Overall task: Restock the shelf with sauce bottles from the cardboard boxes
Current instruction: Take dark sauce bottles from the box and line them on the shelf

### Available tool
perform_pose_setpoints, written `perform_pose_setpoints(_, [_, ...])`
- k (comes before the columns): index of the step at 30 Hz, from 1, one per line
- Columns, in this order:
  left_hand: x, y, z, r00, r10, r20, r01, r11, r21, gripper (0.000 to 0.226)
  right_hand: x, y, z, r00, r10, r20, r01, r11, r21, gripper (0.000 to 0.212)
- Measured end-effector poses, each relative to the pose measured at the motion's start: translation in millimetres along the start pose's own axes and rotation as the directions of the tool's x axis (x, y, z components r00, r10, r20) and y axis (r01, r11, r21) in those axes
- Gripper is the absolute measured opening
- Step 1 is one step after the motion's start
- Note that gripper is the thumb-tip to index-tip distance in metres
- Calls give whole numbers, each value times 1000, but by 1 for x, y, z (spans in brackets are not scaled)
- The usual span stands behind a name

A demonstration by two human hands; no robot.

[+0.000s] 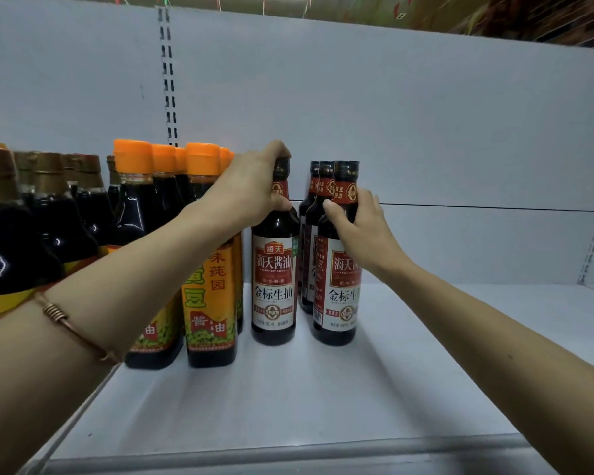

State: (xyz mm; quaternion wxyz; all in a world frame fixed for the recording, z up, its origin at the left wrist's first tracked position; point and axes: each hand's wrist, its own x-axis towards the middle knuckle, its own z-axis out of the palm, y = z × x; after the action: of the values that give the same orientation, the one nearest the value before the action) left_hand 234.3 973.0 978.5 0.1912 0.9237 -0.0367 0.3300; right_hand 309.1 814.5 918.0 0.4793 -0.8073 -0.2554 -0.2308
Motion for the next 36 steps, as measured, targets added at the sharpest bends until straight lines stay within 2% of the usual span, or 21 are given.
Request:
perform_pose_setpoints(2, [1, -1, 2, 1000, -2, -12, 2, 1000, 20, 63, -1, 2, 1, 999, 18, -35, -21, 998, -65, 43])
perform_pose_setpoints(11, [0, 1, 7, 997, 17, -69, -10, 995, 97, 64, 1, 2, 17, 989, -20, -146, -7, 983, -185, 52])
perform_pose_setpoints(20, [-2, 2, 7, 997, 16, -78, -5, 991, 135, 65, 0, 3, 17, 987, -29, -159, -9, 973, -231, 54])
perform_pose_setpoints(26, [-7, 3, 8, 995, 45, -85, -26, 978, 209, 63, -4, -5, 15, 993, 37, -116, -65, 965, -253, 59])
perform_pose_setpoints(31, [-12, 1, 10, 998, 61, -28, -53, 972, 228, 79, -9, -18, 12, 990, 104, -96, -124, 967, -221, 66])
perform_pose_setpoints(36, [-33, 5, 12, 994, 16, 112, -28, 993, 113, 95, -22, -30, 1, 987, 144, -75, -152, 980, -130, 68])
